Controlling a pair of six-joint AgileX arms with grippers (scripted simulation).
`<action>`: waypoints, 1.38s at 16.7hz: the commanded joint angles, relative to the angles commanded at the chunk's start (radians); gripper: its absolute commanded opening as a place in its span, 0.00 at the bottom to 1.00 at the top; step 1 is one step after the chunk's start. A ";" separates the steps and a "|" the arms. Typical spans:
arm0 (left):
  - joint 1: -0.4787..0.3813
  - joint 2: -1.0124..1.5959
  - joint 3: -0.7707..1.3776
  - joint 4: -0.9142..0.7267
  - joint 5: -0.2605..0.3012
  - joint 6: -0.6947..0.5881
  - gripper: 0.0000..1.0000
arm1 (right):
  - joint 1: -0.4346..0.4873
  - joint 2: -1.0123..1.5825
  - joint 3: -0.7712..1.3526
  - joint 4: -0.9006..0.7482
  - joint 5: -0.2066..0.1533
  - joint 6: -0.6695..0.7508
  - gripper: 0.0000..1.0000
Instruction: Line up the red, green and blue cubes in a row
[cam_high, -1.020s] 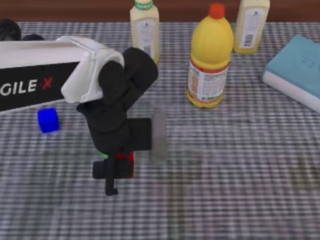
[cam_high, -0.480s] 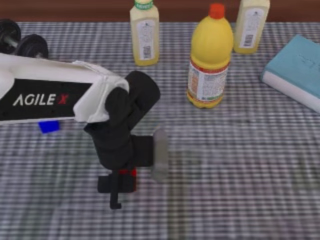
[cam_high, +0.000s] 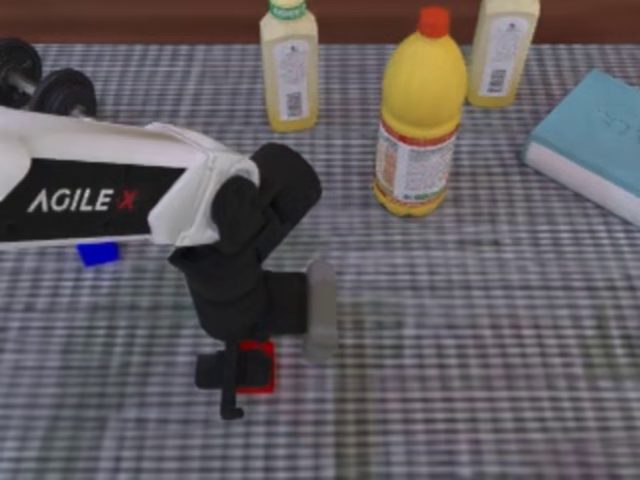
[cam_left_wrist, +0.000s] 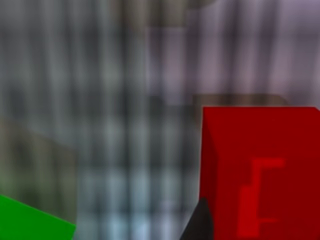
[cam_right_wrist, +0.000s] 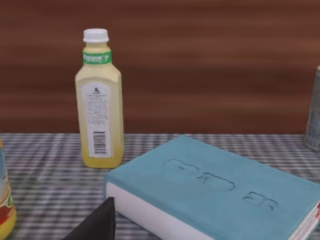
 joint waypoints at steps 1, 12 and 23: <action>0.000 0.000 0.000 0.000 0.000 0.000 0.68 | 0.000 0.000 0.000 0.000 0.000 0.000 1.00; 0.000 0.000 0.000 0.000 0.000 0.000 1.00 | 0.000 0.000 0.000 0.000 0.000 0.000 1.00; 0.021 -0.096 0.148 -0.248 0.000 0.001 1.00 | 0.000 0.000 0.000 0.000 0.000 0.000 1.00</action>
